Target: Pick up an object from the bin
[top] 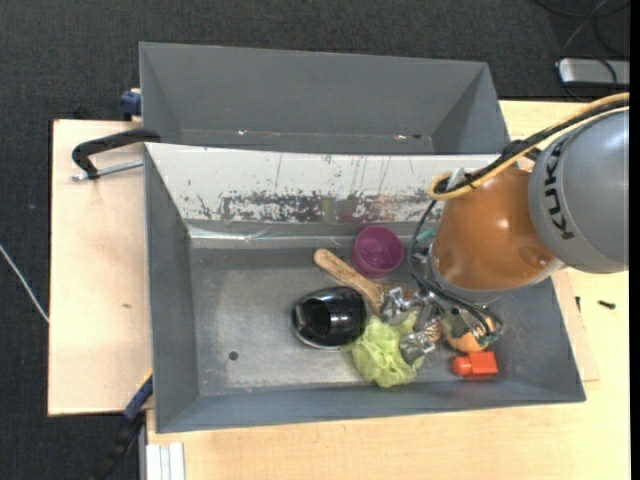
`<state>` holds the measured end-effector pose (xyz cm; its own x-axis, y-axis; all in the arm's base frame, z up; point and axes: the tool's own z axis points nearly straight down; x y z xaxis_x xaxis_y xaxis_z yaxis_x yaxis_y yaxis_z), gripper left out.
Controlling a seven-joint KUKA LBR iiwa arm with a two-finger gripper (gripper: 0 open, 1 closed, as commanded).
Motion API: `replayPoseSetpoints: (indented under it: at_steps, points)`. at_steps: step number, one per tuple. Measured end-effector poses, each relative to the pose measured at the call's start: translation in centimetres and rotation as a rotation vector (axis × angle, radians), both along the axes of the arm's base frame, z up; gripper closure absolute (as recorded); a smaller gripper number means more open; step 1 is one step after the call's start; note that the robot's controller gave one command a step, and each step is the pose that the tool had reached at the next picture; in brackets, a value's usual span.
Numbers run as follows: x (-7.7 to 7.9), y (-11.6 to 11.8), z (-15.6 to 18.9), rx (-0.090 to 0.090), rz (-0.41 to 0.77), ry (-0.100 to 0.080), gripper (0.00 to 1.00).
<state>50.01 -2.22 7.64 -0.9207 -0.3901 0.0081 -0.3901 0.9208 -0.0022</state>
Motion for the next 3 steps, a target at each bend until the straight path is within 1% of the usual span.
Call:
replayPoseSetpoints:
  at_steps: [2, 3]
  points:
    - [-0.1, 0.0, 0.5, 0.001, 0.0, 0.001, 1.0]
    - [-0.1, 0.0, 1.9, 0.003, -0.001, -0.003, 1.0]
